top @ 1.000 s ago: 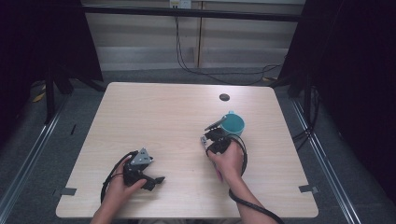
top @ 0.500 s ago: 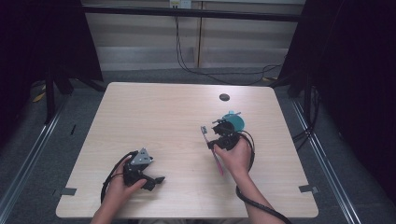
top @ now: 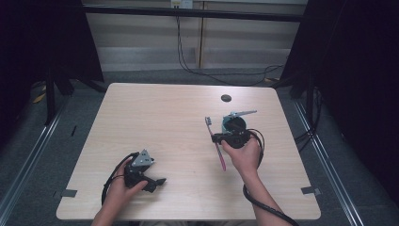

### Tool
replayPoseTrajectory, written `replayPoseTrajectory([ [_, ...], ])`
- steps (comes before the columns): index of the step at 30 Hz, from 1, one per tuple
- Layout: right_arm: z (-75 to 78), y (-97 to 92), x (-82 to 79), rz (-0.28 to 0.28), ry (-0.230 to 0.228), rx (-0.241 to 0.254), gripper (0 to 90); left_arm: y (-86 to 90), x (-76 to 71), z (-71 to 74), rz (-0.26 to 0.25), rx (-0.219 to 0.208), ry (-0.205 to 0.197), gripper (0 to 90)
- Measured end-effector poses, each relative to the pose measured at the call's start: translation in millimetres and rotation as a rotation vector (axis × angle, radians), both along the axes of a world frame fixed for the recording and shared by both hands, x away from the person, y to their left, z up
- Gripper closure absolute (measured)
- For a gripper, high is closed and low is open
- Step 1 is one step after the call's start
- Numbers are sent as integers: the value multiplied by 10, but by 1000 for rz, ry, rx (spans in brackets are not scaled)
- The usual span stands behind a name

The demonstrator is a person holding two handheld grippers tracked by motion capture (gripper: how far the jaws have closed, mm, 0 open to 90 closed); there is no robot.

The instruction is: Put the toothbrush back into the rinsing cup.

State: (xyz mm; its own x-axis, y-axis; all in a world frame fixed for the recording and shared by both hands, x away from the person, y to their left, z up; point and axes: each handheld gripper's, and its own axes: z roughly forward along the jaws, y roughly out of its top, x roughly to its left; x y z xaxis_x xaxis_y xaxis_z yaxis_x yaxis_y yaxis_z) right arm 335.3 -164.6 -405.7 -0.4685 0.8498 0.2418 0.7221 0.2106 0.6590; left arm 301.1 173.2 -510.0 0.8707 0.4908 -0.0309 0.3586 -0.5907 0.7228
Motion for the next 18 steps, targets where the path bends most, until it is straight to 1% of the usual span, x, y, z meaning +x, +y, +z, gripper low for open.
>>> replayPoseTrajectory([
  [1, 5, -19, -3, -4, -1, 6, 815, 2, 1, 2, -2, 5, -1, 89],
  [2, 9, -39, -5, -3, -4, 18, 815, 0, 0, 0, 0, 0, 0, 89],
  [3, 23, -87, -14, -6, -16, 31, 815, 1, 1, 2, -1, 1, 1, 89],
  [5, 30, -98, -19, -7, -21, 34, 815, 2, 2, 1, -3, 3, -1, 89],
  [6, 37, -117, -24, -9, -29, 39, 815, 0, 1, 0, 0, 0, 0, 89],
  [7, 59, -153, -37, -9, -46, 56, 815, 0, 0, 0, 0, 0, 0, 89],
  [8, 59, -153, -37, -9, -46, 56, 815, 0, 0, 0, 0, 0, 0, 89],
  [10, 78, -179, -46, -8, -63, 62, 815, 2, 2, 1, -3, 3, -1, 89],
  [11, 97, -204, -54, -3, -74, 81, 815, 3, 1, 4, -3, 6, 0, 89],
  [15, 124, -226, -61, 0, -88, 92, 815, 1, 1, 2, -1, 4, -1, 89],
  [17, 160, -244, -69, 3, -107, 98, 815, 0, 0, 0, 0, 1, 0, 89],
  [18, 160, -244, -69, 3, -107, 98, 815, 0, 0, 0, 1, 0, 0, 89],
])
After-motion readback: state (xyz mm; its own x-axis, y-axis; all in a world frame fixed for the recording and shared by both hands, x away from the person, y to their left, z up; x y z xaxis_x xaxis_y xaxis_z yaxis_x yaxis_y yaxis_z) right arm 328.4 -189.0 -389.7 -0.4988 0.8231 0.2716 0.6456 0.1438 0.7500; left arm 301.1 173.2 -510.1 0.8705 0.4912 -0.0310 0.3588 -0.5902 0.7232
